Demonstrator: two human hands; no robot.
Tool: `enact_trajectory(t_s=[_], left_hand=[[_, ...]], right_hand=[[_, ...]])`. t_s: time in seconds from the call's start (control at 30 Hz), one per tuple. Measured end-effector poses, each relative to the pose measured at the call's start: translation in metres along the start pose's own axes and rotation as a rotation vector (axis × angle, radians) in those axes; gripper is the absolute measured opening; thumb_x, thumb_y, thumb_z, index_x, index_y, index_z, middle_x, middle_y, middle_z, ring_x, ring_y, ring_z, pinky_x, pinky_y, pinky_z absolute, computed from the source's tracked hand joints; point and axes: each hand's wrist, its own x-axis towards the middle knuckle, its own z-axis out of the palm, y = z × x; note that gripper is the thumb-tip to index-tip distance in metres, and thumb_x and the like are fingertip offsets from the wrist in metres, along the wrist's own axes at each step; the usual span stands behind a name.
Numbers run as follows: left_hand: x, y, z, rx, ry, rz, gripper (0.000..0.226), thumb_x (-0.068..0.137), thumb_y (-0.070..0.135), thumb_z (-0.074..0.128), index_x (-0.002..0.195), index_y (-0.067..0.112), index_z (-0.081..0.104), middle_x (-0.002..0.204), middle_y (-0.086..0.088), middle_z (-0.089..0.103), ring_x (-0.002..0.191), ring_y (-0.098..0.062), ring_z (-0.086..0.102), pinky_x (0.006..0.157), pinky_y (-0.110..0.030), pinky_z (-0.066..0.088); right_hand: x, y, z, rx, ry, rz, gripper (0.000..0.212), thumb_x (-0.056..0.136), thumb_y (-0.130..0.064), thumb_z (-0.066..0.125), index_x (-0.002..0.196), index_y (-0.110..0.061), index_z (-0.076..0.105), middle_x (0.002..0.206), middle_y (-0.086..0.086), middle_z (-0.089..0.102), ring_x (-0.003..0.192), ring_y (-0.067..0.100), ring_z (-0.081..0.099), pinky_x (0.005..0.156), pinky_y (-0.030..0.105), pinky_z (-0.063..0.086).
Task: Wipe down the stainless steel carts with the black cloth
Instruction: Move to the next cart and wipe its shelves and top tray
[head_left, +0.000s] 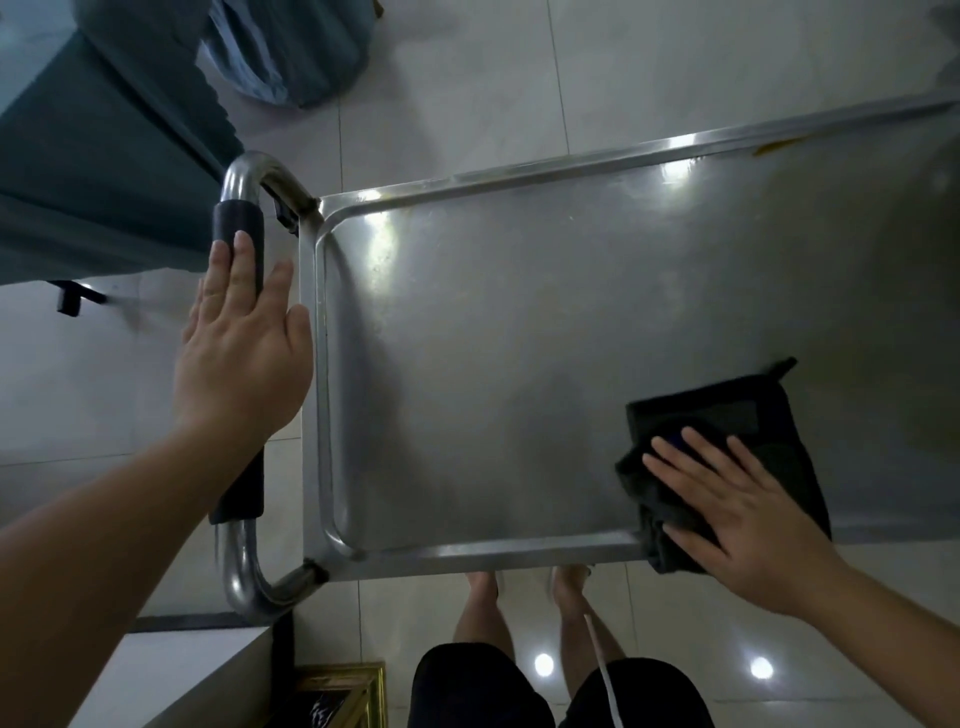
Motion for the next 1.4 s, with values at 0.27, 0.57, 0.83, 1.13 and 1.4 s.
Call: enact_trajectory(t_s=[0.27, 0.57, 0.83, 1.13, 1.4], left_hand=[[-0.002, 0.005, -0.005, -0.021, -0.01, -0.011, 0.059, 0.112, 0.051, 0.019, 0.166, 0.031, 0.025, 0.179, 0.002, -0.004, 0.163, -0.012, -0.011, 0.127, -0.042, 0.001], [0.0, 0.005, -0.003, -0.029, 0.01, -0.016, 0.062, 0.111, 0.052, 0.016, 0.169, 0.029, 0.019, 0.179, 0.003, -0.002, 0.163, -0.009, -0.011, 0.128, -0.041, 0.002], [0.003, -0.001, 0.004, -0.028, 0.028, -0.017, 0.065, 0.111, 0.056, 0.012, 0.17, 0.027, 0.008, 0.178, 0.011, -0.003, 0.153, 0.009, -0.024, 0.126, -0.033, -0.003], [0.004, -0.005, 0.004, -0.105, 0.015, 0.011, 0.067, 0.111, 0.058, 0.008, 0.17, 0.027, 0.008, 0.178, 0.01, -0.004, 0.157, 0.003, -0.019, 0.128, -0.034, -0.003], [0.002, -0.002, -0.004, -0.15, -0.008, 0.019, 0.069, 0.109, 0.057, 0.009, 0.17, 0.025, 0.011, 0.178, 0.008, -0.006, 0.16, -0.003, -0.016, 0.127, -0.032, -0.007]], right_hand=[[0.107, 0.059, -0.049, -0.03, 0.113, 0.015, 0.072, 0.096, -0.058, 0.036, 0.162, -0.032, 0.029, 0.169, -0.008, 0.027, 0.158, 0.018, 0.019, 0.127, 0.049, 0.014], [0.25, 0.116, -0.122, 0.092, 0.107, 0.416, 0.066, 0.107, -0.056, 0.028, 0.165, -0.035, 0.007, 0.174, -0.012, 0.001, 0.16, 0.017, 0.0, 0.128, 0.047, -0.001], [0.22, 0.093, -0.105, 0.131, 0.172, 0.404, 0.078, 0.093, -0.063, 0.016, 0.165, -0.034, 0.013, 0.173, -0.011, 0.009, 0.16, 0.017, 0.004, 0.128, 0.046, -0.001], [0.063, 0.01, -0.01, 0.103, 0.242, 0.416, 0.069, 0.102, -0.053, 0.026, 0.165, -0.028, 0.02, 0.173, -0.005, 0.018, 0.16, 0.02, 0.007, 0.128, 0.05, 0.006], [0.101, -0.163, 0.031, 0.078, 0.261, 0.61, 0.073, 0.103, -0.052, 0.029, 0.166, -0.017, 0.016, 0.174, 0.003, 0.011, 0.161, 0.027, 0.002, 0.127, 0.058, 0.01]])
